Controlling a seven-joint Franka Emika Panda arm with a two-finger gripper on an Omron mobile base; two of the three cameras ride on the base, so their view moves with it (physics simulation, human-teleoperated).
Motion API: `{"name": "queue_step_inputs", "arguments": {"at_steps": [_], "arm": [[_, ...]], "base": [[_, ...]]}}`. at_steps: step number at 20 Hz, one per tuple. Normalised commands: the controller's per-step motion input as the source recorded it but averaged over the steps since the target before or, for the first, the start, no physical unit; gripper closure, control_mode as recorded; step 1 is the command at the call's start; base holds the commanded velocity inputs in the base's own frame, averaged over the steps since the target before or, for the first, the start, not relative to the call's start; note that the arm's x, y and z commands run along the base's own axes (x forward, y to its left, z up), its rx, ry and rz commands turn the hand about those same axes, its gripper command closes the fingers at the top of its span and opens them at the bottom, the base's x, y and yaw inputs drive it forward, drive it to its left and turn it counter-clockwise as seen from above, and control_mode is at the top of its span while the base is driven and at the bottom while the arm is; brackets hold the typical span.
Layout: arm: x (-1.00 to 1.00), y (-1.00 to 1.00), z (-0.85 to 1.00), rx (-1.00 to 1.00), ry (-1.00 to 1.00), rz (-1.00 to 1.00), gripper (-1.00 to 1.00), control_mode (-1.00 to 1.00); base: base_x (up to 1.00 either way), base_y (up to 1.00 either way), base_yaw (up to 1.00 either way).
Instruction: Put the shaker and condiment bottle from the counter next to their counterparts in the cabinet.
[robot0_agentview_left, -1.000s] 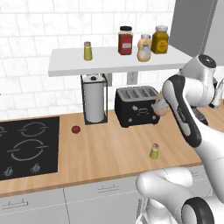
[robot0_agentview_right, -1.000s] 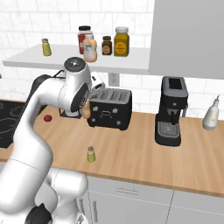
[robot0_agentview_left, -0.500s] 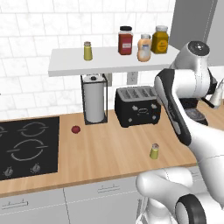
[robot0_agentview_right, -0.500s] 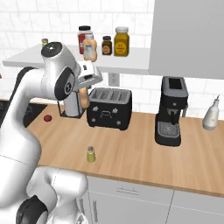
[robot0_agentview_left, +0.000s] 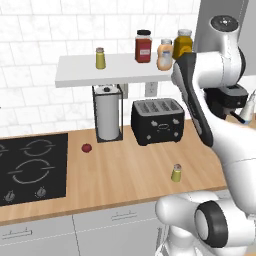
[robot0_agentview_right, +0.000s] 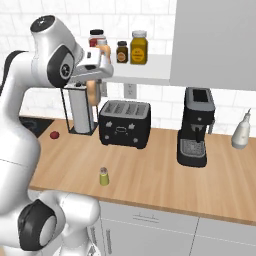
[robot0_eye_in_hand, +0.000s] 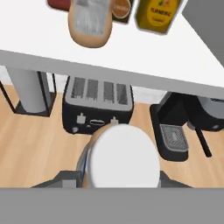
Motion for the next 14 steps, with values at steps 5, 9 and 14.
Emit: {"name": "queue_step_inputs", "arguments": {"at_steps": [5, 9, 14], "arm": [[0.0, 0.0, 0.53, 0.05, 0.0, -0.06, 1.0, -1.0], [0.03, 0.0, 0.51, 0.02, 0.0, 0.0, 1.0, -1.0], [0.13, 0.0, 0.28, -0.02, 0.0, 0.0, 1.0, -1.0]], "base": [[0.0, 0.0, 0.0], [0.0, 0.0, 0.0], [0.0, 0.0, 0.0]]}}
